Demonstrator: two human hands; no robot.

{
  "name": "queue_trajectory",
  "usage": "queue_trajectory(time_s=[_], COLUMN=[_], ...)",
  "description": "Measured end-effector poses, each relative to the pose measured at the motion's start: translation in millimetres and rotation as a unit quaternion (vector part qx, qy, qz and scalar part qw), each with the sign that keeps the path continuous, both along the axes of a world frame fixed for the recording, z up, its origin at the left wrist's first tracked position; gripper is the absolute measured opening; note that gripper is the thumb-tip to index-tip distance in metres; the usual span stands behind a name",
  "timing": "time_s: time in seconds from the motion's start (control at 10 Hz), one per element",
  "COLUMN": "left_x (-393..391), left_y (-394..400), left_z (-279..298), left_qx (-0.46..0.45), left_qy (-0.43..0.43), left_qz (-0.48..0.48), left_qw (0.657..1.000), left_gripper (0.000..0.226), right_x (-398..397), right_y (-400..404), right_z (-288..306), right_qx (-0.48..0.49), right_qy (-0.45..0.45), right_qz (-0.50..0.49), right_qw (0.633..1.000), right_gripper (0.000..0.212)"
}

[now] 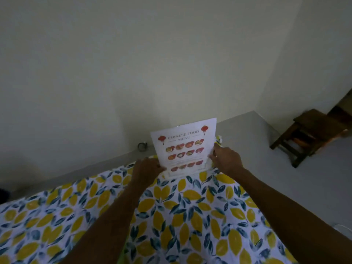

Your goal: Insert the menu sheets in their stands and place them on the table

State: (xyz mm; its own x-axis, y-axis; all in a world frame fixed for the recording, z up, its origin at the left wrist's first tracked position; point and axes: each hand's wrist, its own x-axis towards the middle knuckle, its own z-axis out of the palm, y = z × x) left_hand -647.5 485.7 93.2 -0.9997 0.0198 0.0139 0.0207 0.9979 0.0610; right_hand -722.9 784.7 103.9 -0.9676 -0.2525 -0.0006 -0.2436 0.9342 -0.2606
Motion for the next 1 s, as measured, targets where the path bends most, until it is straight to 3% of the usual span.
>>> queue_trajectory(time_s=[0.1,0.3,0.5,0.7,1.0], left_x=[-44,-97,-121,-132,-131], left_y=[28,55,70,73,75], left_z=[-5,-26,-42,-55,-66], left_qx=[0.035,0.057,0.050,0.121,0.133], left_qy=[-0.003,-0.013,-0.018,-0.028,-0.015], left_qz=[0.003,0.014,0.026,0.064,0.071], left_qw=[0.999,0.998,0.998,0.990,0.988], left_gripper=[0.044,0.042,0.043,0.028,0.042], right_x=[-41,-95,-128,-138,-132], right_y=[23,43,48,43,41], right_z=[-5,-28,-47,-63,-65], right_qx=[-0.007,-0.007,-0.005,-0.044,-0.056], right_qy=[0.003,-0.001,-0.010,-0.017,-0.043], right_qz=[-0.022,-0.041,-0.048,-0.056,-0.078], right_qw=[1.000,0.999,0.999,0.997,0.994], right_gripper=[0.034,0.033,0.031,0.027,0.028])
